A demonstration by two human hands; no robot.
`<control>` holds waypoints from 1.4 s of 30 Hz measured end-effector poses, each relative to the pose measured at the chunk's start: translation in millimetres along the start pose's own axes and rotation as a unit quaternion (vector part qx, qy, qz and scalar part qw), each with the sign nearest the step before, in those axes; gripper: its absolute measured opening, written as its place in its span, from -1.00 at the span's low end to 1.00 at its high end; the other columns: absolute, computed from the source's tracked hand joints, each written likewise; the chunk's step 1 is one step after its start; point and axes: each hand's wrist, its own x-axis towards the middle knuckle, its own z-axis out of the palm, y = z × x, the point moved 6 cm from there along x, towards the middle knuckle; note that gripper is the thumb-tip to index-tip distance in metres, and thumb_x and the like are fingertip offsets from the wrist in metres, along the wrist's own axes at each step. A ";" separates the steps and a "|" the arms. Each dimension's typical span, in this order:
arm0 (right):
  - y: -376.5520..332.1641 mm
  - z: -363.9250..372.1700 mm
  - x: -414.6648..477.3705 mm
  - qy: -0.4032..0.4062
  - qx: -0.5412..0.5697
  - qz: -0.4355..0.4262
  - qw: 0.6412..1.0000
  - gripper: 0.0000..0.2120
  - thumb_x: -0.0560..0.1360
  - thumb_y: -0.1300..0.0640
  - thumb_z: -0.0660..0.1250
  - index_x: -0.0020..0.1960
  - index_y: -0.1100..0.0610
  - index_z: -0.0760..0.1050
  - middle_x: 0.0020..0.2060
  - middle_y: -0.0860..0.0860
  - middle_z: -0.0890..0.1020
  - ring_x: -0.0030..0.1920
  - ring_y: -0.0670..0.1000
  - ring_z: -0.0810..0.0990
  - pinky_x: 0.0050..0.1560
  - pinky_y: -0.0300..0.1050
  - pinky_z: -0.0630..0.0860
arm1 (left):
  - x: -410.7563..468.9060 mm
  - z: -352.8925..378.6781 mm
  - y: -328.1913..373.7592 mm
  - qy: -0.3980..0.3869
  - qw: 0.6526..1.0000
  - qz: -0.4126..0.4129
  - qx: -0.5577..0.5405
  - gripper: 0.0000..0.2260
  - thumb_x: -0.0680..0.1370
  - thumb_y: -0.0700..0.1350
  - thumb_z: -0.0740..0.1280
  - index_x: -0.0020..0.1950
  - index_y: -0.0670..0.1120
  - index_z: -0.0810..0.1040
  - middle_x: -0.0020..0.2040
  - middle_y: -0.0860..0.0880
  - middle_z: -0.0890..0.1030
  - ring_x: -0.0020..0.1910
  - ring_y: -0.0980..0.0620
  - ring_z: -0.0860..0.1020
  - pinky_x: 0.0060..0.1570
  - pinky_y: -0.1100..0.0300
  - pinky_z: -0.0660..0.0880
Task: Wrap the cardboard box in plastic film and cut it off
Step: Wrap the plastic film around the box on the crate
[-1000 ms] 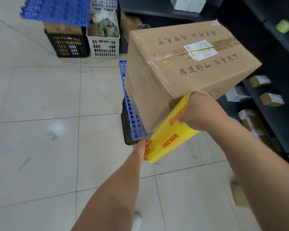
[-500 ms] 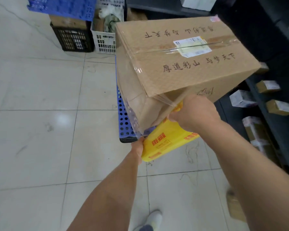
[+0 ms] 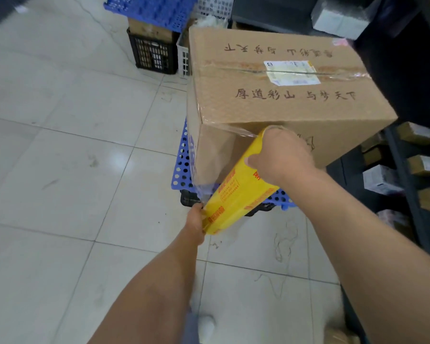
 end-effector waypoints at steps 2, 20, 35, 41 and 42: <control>7.4 -3.5 1.2 0.001 0.002 0.018 1.000 -0.58 0.54 -0.04 0.30 -0.32 0.16 0.21 -0.35 0.05 0.35 -0.18 0.12 0.38 -0.23 -0.08 0.29 | -0.7 6.6 -1.1 0.009 1.000 -0.001 0.019 -0.76 0.63 -0.05 0.07 -0.07 -0.10 0.47 -0.11 -0.13 0.58 -0.14 -0.11 0.55 -0.02 -0.05 0.51; 70.3 6.5 -14.8 0.007 0.032 -0.094 0.995 -0.57 0.43 -0.13 0.40 -0.27 0.13 0.25 -0.29 0.05 0.43 -0.15 0.14 0.45 -0.24 -0.04 0.32 | -19.8 53.4 -65.9 0.061 0.997 -0.019 -0.051 -0.45 0.56 0.22 0.15 0.48 0.03 0.13 0.50 -0.11 0.22 0.43 -0.22 0.24 0.32 -0.33 0.15; 98.8 10.5 -18.5 0.047 -0.025 -0.191 0.980 -0.65 0.44 -0.01 0.39 -0.23 0.10 0.24 -0.26 0.08 0.42 -0.20 0.17 0.45 -0.26 0.00 0.35 | -38.4 73.0 -108.6 0.151 0.979 0.001 -0.140 -0.26 0.48 0.27 0.29 0.49 -0.07 0.10 0.45 -0.17 0.27 0.40 -0.24 0.28 0.30 -0.22 0.28; 115.2 -6.6 -13.0 0.109 -0.018 -0.171 0.979 -0.60 0.44 -0.16 0.38 -0.12 0.14 0.32 -0.04 0.17 0.59 -0.01 0.22 0.55 -0.17 -0.04 0.33 | -33.4 105.4 -101.9 0.079 0.990 0.023 -0.113 -0.68 0.57 0.14 0.19 0.15 -0.06 0.48 0.22 -0.10 0.49 0.04 -0.09 0.52 -0.11 0.07 0.48; 117.5 -7.3 -11.1 0.111 -0.018 -0.171 0.979 -0.60 0.44 -0.17 0.37 -0.10 0.14 0.33 -0.03 0.17 0.59 0.00 0.23 0.55 -0.16 -0.04 0.33 | -34.5 109.5 -103.3 0.084 0.990 0.020 -0.111 -0.60 0.55 0.17 0.21 0.26 -0.06 0.40 0.27 -0.09 0.44 0.12 -0.12 0.48 -0.04 0.03 0.47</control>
